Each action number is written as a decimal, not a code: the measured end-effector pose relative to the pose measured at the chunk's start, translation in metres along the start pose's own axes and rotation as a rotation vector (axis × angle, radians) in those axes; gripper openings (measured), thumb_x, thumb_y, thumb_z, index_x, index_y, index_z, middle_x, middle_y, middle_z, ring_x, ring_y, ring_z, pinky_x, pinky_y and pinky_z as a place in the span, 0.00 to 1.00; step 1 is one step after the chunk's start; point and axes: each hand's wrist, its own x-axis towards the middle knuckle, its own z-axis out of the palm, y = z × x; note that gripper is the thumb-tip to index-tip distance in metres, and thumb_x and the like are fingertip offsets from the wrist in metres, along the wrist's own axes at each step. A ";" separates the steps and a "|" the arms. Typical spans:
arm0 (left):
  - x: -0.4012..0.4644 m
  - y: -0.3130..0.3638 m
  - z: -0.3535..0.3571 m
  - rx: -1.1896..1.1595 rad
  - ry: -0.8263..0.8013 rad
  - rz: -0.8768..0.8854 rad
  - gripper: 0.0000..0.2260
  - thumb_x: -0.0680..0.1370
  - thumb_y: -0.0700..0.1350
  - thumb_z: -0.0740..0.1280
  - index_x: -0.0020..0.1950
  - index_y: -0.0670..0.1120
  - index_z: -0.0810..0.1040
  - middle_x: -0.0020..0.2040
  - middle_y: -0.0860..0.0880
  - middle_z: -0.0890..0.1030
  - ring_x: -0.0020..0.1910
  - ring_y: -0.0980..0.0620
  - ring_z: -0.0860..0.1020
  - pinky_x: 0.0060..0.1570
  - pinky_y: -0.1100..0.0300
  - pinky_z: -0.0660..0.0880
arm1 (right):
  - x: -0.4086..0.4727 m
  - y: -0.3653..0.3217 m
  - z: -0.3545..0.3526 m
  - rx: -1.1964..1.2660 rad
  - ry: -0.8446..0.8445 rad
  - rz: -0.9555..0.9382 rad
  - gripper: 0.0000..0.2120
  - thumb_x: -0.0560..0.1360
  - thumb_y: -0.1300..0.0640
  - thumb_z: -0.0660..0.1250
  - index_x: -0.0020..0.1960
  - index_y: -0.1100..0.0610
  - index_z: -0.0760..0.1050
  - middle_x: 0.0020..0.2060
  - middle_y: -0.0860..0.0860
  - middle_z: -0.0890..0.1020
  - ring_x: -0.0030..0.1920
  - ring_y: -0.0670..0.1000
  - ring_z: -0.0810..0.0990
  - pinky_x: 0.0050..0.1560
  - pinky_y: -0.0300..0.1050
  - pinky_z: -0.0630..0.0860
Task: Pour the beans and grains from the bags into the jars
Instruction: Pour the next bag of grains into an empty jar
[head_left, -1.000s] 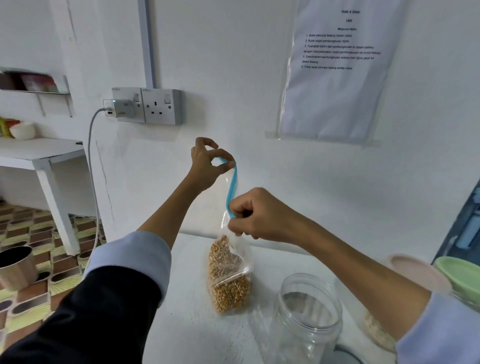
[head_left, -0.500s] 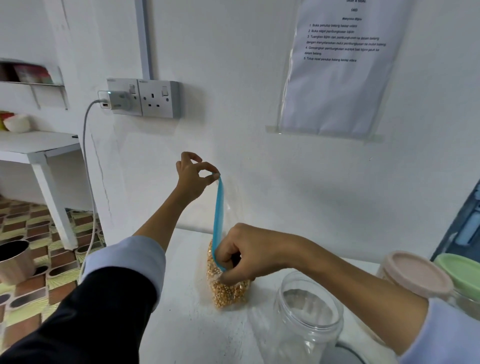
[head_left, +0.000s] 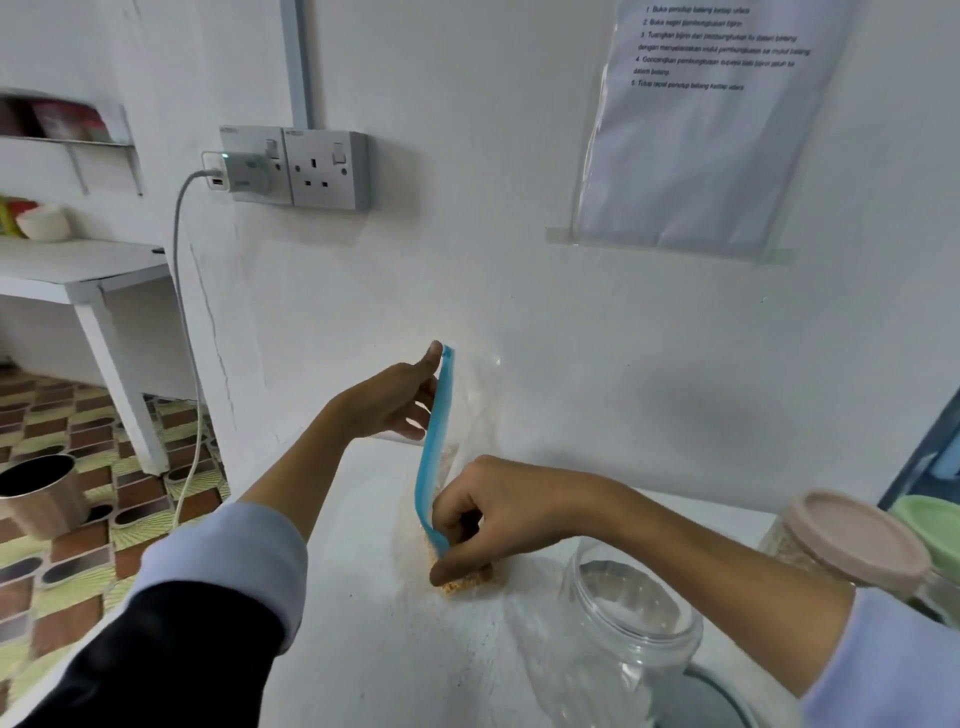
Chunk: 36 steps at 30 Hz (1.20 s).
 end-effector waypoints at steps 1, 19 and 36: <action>-0.004 0.001 0.000 -0.007 -0.067 0.008 0.25 0.81 0.58 0.51 0.48 0.39 0.76 0.41 0.44 0.79 0.38 0.49 0.80 0.44 0.57 0.80 | 0.000 0.000 -0.003 0.022 -0.052 0.005 0.09 0.74 0.55 0.71 0.38 0.59 0.77 0.37 0.57 0.79 0.36 0.49 0.75 0.39 0.38 0.72; -0.022 0.022 0.027 -0.309 -0.173 0.375 0.04 0.77 0.36 0.62 0.43 0.40 0.74 0.34 0.48 0.77 0.30 0.56 0.75 0.32 0.67 0.75 | 0.026 0.031 -0.051 0.153 0.659 0.275 0.16 0.69 0.47 0.74 0.39 0.58 0.73 0.29 0.49 0.75 0.26 0.48 0.75 0.27 0.37 0.73; -0.022 0.020 0.029 -0.245 -0.275 0.402 0.20 0.72 0.26 0.65 0.55 0.48 0.70 0.39 0.50 0.77 0.37 0.51 0.77 0.39 0.60 0.81 | 0.013 0.031 -0.044 0.353 0.572 0.265 0.14 0.70 0.58 0.75 0.40 0.52 0.68 0.35 0.48 0.74 0.35 0.45 0.76 0.30 0.35 0.75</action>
